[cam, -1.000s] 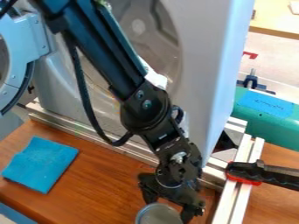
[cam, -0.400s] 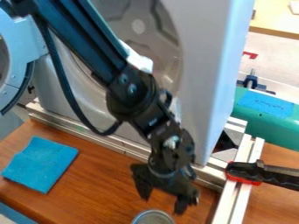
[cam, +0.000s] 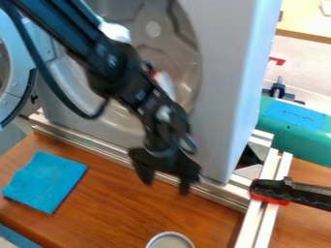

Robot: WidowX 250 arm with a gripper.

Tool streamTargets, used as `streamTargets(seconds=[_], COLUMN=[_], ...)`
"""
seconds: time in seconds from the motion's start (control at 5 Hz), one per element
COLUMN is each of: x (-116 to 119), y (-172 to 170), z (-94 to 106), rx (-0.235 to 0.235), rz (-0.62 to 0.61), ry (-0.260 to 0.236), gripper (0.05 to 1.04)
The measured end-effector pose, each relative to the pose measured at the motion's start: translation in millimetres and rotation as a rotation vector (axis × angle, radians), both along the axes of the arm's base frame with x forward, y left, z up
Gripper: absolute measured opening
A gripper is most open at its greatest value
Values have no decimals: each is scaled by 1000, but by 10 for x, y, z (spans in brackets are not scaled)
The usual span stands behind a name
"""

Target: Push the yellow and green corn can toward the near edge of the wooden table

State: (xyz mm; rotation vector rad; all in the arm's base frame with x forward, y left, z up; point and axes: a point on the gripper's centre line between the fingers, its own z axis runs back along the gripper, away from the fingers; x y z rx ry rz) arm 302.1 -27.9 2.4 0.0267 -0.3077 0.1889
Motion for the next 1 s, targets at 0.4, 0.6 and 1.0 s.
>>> streamTargets(seconds=[0.4, 0.6, 1.0], x=[-210, -453, -662], y=[860, 1389, 1898], z=[124, 183, 147], rx=[-98, -54, 100], rz=[-208, -228, -211], ry=[271, 376, 412], gripper=[1001, 1001, 1001])
